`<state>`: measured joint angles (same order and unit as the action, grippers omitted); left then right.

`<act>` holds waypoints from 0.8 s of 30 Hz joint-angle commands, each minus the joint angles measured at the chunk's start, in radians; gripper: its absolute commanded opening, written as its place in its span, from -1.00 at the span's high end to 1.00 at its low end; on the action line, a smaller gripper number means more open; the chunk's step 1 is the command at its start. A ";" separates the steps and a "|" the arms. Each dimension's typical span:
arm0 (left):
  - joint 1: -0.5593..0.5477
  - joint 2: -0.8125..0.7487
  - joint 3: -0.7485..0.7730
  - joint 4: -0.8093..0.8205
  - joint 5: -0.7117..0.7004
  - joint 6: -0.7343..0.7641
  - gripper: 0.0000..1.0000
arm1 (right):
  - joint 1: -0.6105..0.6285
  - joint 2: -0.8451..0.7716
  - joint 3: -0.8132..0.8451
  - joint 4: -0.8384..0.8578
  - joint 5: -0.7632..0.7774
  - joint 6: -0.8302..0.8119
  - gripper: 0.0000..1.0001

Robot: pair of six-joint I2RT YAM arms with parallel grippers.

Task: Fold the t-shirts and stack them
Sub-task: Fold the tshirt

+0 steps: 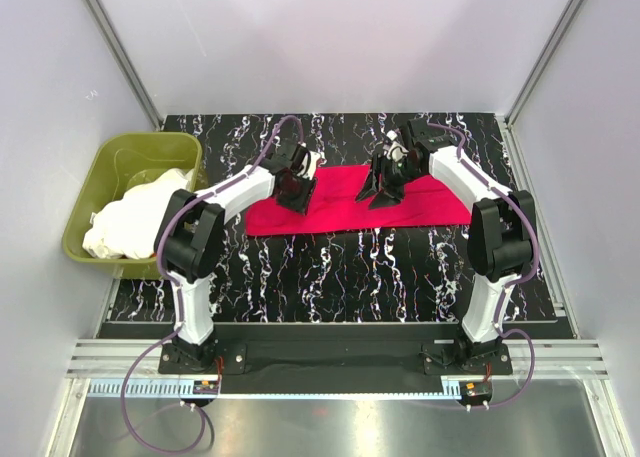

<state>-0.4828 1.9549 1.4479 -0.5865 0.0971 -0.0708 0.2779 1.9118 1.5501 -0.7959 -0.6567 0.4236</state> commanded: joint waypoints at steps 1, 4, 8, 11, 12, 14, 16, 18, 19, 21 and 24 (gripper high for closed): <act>-0.004 0.021 0.051 -0.006 0.033 0.009 0.14 | 0.001 -0.023 0.008 0.034 -0.038 0.015 -0.08; -0.004 0.025 0.051 -0.006 0.030 0.002 0.13 | 0.000 -0.020 0.005 0.035 -0.040 0.018 -0.08; -0.004 0.012 0.032 0.019 0.047 -0.003 0.18 | 0.000 -0.014 -0.004 0.044 -0.044 0.027 -0.07; -0.004 0.010 0.032 0.017 0.076 -0.007 0.50 | 0.000 -0.005 -0.007 0.055 -0.055 0.040 -0.07; -0.004 0.012 0.034 0.014 0.078 -0.015 0.59 | 0.001 -0.004 -0.005 0.057 -0.057 0.043 -0.07; -0.004 0.007 0.028 0.016 0.079 -0.023 0.76 | 0.001 0.004 0.001 0.063 -0.061 0.049 -0.07; -0.004 -0.010 0.016 0.017 0.076 -0.029 0.91 | 0.000 0.015 0.010 0.066 -0.069 0.058 -0.08; -0.004 -0.039 0.008 0.019 0.070 -0.035 1.00 | 0.000 0.023 0.016 0.070 -0.083 0.072 -0.07; -0.004 -0.054 -0.012 0.028 0.055 -0.038 1.00 | 0.001 0.027 0.018 0.084 -0.089 0.079 -0.07; -0.004 -0.108 -0.040 0.042 0.033 -0.050 1.00 | 0.009 0.042 0.021 0.110 -0.115 0.104 -0.07; -0.004 -0.177 -0.104 0.089 0.012 -0.066 1.00 | 0.029 0.079 0.045 0.159 -0.152 0.142 -0.09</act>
<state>-0.4828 1.9022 1.3750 -0.5701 0.1345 -0.1139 0.2817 1.9610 1.5509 -0.7078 -0.7410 0.5163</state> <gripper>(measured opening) 0.012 0.540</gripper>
